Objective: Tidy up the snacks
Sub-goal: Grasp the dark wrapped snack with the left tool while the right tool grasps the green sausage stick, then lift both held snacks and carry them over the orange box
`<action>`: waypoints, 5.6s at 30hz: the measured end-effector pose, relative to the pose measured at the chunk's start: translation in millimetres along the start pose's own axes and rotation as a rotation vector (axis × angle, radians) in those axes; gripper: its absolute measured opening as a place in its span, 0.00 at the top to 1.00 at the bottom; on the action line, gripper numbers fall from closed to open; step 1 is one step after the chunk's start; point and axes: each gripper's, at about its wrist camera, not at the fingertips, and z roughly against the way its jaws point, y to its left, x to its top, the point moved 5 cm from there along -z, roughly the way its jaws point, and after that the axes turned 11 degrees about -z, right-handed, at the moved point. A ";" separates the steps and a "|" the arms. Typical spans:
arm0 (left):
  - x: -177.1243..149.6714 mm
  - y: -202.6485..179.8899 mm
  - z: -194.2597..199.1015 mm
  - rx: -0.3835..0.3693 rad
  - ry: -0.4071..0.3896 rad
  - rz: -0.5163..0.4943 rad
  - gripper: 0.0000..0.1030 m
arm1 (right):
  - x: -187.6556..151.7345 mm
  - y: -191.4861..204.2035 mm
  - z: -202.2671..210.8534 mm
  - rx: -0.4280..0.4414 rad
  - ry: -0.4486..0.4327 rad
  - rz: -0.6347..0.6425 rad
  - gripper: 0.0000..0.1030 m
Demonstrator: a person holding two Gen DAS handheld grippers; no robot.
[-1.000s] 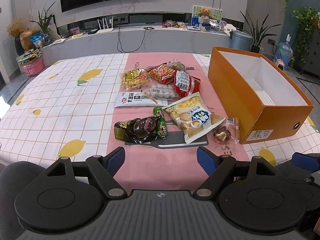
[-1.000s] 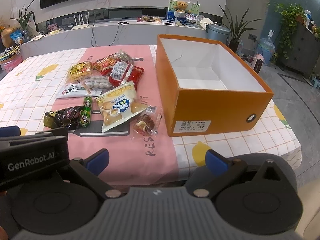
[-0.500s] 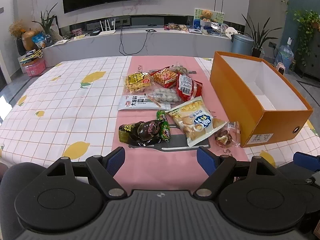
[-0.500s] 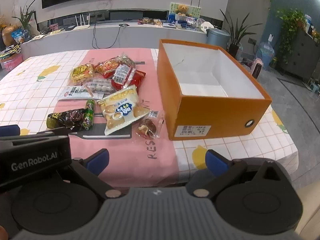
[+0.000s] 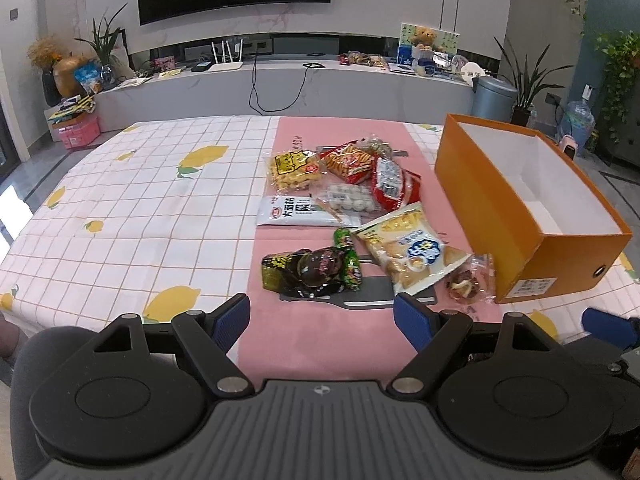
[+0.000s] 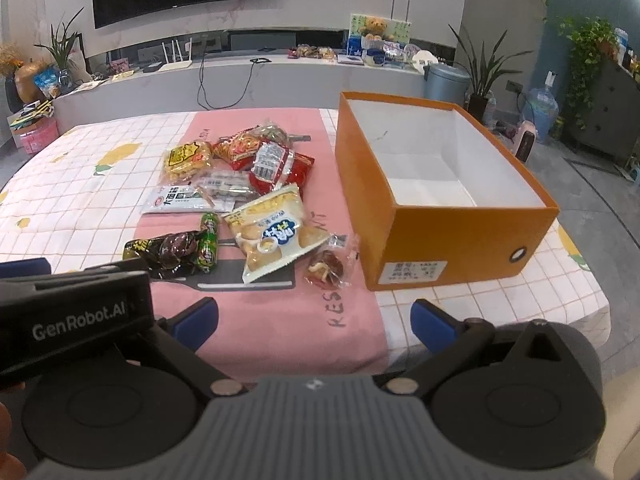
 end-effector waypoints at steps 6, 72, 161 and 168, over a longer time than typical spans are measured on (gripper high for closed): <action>-0.9 6.5 -15.3 0.006 -0.004 0.004 0.08 | -2.6 16.2 -18.6 0.017 -0.027 0.005 0.03; -16.4 26.4 -162.1 0.013 -0.029 -0.008 0.18 | -19.0 -7.4 -125.6 0.090 0.123 -0.163 0.03; -11.3 107.8 -125.1 -0.119 -0.180 0.340 0.48 | -6.9 118.2 -192.4 0.227 -0.159 0.207 0.81; -6.5 114.6 -103.0 -0.115 -0.248 0.354 0.48 | -1.2 125.3 -168.2 0.294 -0.248 0.218 0.81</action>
